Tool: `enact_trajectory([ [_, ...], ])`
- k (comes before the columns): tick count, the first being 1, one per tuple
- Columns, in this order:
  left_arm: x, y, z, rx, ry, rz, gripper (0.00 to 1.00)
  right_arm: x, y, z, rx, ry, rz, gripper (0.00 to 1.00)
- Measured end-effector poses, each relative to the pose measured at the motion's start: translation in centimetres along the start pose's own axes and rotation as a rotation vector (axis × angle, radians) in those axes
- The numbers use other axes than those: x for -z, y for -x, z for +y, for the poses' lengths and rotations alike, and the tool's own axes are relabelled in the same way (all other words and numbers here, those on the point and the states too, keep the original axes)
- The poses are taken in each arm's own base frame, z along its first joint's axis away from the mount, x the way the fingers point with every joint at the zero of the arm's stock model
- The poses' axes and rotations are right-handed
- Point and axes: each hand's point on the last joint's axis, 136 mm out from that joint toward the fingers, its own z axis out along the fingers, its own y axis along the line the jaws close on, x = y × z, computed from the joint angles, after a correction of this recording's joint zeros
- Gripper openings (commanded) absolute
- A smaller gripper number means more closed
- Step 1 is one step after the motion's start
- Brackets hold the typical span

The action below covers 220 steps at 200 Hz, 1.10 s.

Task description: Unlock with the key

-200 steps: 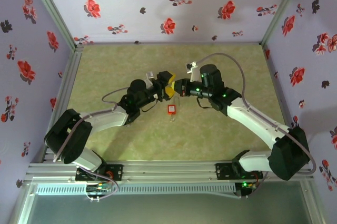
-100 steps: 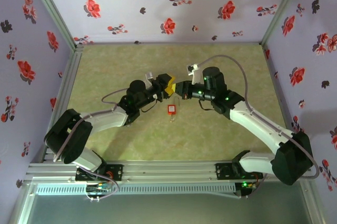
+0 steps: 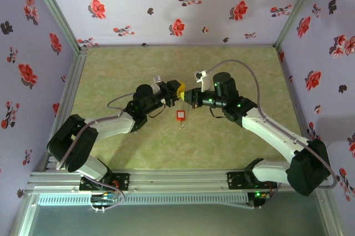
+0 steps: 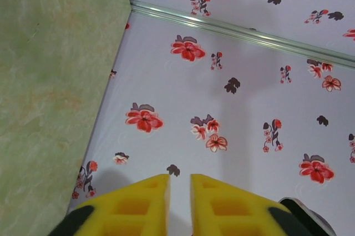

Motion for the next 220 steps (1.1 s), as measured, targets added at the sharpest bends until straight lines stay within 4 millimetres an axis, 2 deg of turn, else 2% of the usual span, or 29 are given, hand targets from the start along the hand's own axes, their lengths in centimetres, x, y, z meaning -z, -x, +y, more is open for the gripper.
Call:
enact_trajectory([
  [31,0.0,0.1,0.5,0.000,0.013,-0.001,0.00,0.1,0.1,0.0,0.024,-0.005,0.001,0.00],
  [101,0.5,0.2,1.5,-0.014,0.040,0.007,0.00,0.2,-0.5,-0.7,0.046,-0.044,0.028,0.00],
  [164,1.3,0.4,0.9,-0.064,0.050,-0.003,0.00,0.3,-0.2,-0.7,0.054,-0.061,0.025,0.00],
  [175,1.3,0.4,0.9,-0.072,0.052,-0.005,0.00,0.3,-0.1,-0.8,0.052,-0.065,0.026,0.10],
  [183,1.4,0.5,1.0,-0.082,0.057,-0.006,0.00,0.2,-0.2,-0.9,0.045,-0.071,0.027,0.27],
  [190,1.4,0.6,1.2,-0.091,0.066,-0.008,0.00,0.2,-0.1,-1.1,0.033,-0.080,0.024,0.45],
  [196,1.5,0.6,1.3,-0.102,0.075,-0.011,0.00,0.2,0.0,-1.2,0.019,-0.084,0.020,0.56],
  [204,1.7,0.8,1.4,-0.121,0.095,-0.016,0.00,0.2,0.2,-1.3,-0.005,-0.085,0.006,0.65],
  [220,1.8,0.8,0.9,-0.194,0.136,-0.023,0.00,0.1,1.1,-1.0,-0.053,-0.058,-0.047,0.72],
])
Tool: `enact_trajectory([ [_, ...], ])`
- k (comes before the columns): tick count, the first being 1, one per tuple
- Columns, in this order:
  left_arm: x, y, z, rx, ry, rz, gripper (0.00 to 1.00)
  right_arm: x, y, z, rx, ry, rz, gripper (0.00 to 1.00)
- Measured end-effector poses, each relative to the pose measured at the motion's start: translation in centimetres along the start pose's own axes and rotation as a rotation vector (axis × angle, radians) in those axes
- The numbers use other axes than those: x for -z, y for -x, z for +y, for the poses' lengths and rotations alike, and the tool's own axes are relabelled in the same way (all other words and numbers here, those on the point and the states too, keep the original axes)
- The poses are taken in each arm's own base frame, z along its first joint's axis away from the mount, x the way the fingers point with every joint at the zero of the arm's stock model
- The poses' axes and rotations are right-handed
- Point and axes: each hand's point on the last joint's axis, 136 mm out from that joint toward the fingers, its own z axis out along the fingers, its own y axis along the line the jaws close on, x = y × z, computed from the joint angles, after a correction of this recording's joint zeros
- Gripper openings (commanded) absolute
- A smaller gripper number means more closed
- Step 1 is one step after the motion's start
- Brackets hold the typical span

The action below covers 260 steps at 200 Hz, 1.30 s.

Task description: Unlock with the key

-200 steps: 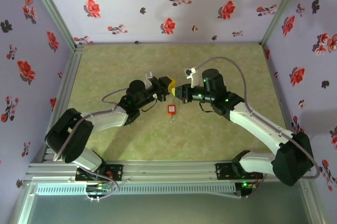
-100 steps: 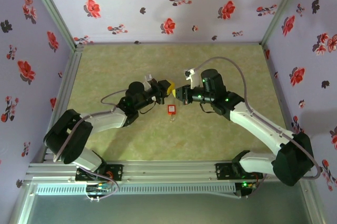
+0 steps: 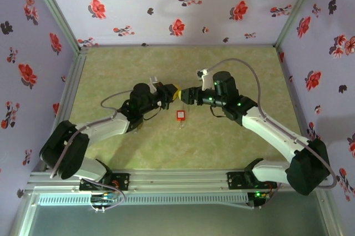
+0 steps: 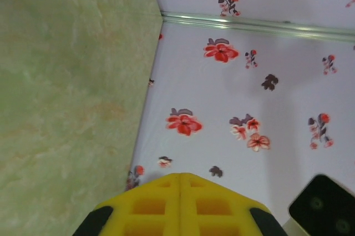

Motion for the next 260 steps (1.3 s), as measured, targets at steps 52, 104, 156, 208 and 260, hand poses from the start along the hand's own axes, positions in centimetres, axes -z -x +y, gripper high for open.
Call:
enact_trajectory([
  [52,2.6,0.9,-7.3,-0.330,-0.095,-0.105,0.00,0.4,0.6,0.3,-0.307,0.124,-0.152,0.70],
  [104,2.0,0.7,-7.5,-0.429,-0.117,-0.124,0.00,0.4,1.5,2.0,-0.460,0.321,-0.252,0.67],
  [156,2.0,0.1,-8.6,-0.460,-0.160,-0.139,0.00,0.0,2.1,4.0,-0.499,0.458,-0.285,0.51],
  [208,2.0,0.1,-8.4,-0.460,-0.163,-0.156,0.00,0.1,2.3,4.9,-0.510,0.510,-0.296,0.34],
  [260,2.0,0.4,-8.1,-0.457,-0.154,-0.176,0.00,0.1,1.9,4.9,-0.513,0.513,-0.292,0.27],
])
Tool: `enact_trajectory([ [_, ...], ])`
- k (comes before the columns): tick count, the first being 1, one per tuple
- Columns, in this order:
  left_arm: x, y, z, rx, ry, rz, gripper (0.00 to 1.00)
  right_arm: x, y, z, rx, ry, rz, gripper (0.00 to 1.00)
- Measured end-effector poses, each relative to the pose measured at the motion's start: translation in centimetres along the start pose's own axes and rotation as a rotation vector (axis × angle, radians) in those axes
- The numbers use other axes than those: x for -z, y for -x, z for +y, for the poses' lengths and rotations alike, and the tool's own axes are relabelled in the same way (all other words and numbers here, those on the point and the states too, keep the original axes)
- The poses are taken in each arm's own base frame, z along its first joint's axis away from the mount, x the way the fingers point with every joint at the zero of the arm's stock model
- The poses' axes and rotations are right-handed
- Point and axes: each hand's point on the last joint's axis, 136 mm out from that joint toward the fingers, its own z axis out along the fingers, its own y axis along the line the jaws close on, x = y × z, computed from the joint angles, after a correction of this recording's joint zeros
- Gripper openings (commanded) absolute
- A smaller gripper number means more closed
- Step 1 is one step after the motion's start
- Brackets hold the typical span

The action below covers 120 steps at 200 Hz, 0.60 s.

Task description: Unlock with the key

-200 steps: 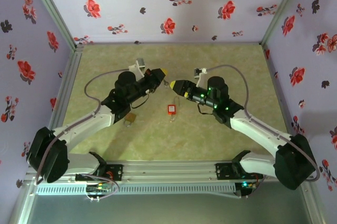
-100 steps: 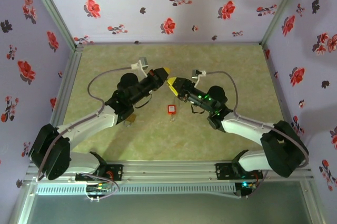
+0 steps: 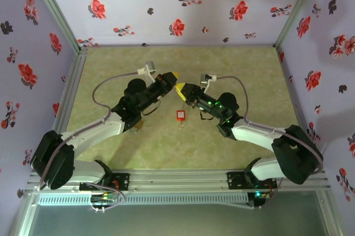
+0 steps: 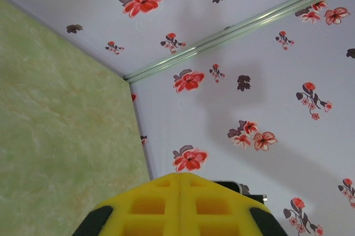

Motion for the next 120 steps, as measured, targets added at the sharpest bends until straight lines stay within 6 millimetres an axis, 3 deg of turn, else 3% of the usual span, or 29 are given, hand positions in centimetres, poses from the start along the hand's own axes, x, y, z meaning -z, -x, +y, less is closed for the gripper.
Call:
enact_trajectory([
  [37,0.04,0.17,-0.13,-0.001,-0.009,-0.012,0.00,-0.03,-0.13,0.00,-0.001,0.000,0.002,0.20],
  [96,0.12,0.40,-0.50,-0.001,-0.023,-0.024,0.00,-0.05,-0.10,-0.05,-0.004,-0.003,-0.003,0.00],
  [120,0.21,0.34,-0.33,-0.001,-0.024,-0.027,0.00,-0.06,-0.15,-0.16,-0.007,-0.007,-0.001,0.00],
])
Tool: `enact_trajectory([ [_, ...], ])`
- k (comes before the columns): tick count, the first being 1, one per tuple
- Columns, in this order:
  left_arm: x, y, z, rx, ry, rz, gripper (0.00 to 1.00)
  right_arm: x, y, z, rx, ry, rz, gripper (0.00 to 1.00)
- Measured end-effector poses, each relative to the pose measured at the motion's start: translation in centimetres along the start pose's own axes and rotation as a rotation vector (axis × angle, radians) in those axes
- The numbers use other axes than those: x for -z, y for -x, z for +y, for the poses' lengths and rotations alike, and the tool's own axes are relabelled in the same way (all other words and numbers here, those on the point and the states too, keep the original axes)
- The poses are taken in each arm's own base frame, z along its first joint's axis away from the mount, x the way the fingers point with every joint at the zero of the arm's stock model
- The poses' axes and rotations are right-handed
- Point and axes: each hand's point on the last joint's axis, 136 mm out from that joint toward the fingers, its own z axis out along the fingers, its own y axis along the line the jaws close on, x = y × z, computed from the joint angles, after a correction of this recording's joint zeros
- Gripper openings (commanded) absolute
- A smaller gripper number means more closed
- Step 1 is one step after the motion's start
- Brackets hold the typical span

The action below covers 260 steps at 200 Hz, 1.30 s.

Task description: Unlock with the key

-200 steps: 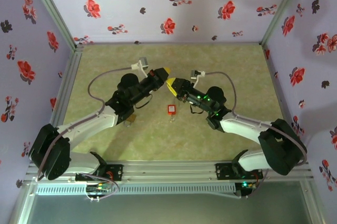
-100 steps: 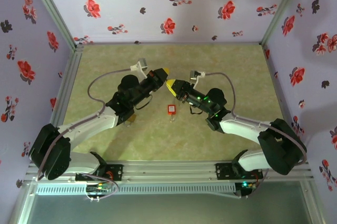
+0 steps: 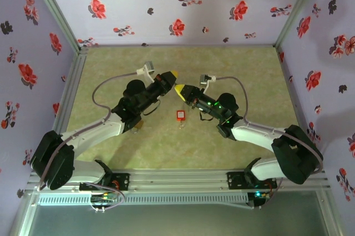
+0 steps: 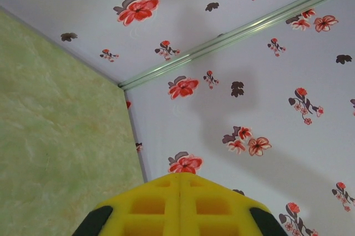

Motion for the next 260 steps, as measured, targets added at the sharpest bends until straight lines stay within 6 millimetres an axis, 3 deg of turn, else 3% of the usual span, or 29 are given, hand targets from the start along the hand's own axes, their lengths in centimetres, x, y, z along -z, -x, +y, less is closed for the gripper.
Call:
enact_trajectory([
  [15,0.1,0.0,0.1,0.000,-0.003,-0.005,0.01,0.0,-0.1,-0.1,0.000,-0.006,0.004,0.00],
  [30,0.4,-0.1,0.6,0.001,0.004,-0.011,0.33,0.1,-0.3,-0.2,0.002,-0.020,0.010,0.00],
  [64,1.9,0.4,1.8,-0.020,0.054,-0.031,0.77,1.0,-0.4,1.2,0.048,-0.036,0.014,0.00],
  [99,5.8,4.3,1.1,-0.075,0.127,-0.116,0.97,2.5,-0.7,2.2,0.130,-0.106,0.036,0.00],
  [130,9.8,7.1,2.5,-0.167,0.311,-0.127,1.00,3.4,-0.9,2.6,0.223,-0.224,0.085,0.00],
  [156,12.3,7.2,4.8,-0.285,0.524,-0.017,1.00,4.1,-0.9,2.7,0.305,-0.344,0.147,0.00],
  [184,14.0,5.4,8.1,-0.411,0.740,0.213,1.00,5.4,-1.0,1.6,0.357,-0.458,0.211,0.00],
  [201,14.7,3.7,11.2,-0.457,0.876,0.394,0.98,6.3,-1.1,0.3,0.359,-0.522,0.240,0.00],
  [228,16.5,1.0,16.3,-0.469,1.061,0.647,0.92,7.4,-1.3,-1.5,0.347,-0.595,0.273,0.00],
  [260,17.9,-1.0,20.3,-0.464,1.182,0.821,0.85,8.2,-1.3,-2.3,0.334,-0.635,0.284,0.00],
])
